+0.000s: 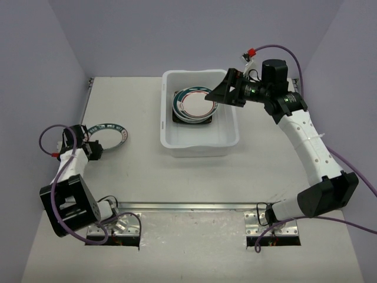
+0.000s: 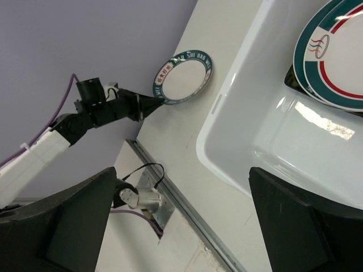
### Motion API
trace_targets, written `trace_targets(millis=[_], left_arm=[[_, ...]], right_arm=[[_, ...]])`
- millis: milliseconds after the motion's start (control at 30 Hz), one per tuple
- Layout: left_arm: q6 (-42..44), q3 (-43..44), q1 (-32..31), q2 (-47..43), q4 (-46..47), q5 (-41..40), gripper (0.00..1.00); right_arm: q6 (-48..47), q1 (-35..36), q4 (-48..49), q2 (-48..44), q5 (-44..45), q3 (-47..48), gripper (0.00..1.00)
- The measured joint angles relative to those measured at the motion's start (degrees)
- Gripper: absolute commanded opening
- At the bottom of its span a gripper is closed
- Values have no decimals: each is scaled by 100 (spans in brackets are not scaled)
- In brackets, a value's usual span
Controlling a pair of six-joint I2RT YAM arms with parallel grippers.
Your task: Place the plates into the plastic bin on the countertop
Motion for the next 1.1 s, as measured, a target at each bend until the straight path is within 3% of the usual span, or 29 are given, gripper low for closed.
trace_targets(millis=[300, 433, 567, 800, 1000, 1100], left_arm=[[91, -15, 0, -459, 752, 706, 0], [89, 30, -13, -808, 843, 1047, 0], [90, 248, -247, -1087, 1179, 1440, 0], [54, 645, -1618, -1583, 2325, 1880, 0], [70, 937, -2966, -1162, 3191, 2223, 0], [52, 935, -3263, -920, 3384, 2436, 0]], right_arm=[[1117, -337, 1441, -169, -905, -860, 99], [1227, -370, 1475, -26, -1118, -785, 99], [930, -284, 1080, 303, -1138, -129, 95], [335, 222, 109, 1551, -812, 1618, 86], [61, 480, -628, 2610, -567, 2748, 74], [-20, 483, -870, 2792, -483, 2851, 52]])
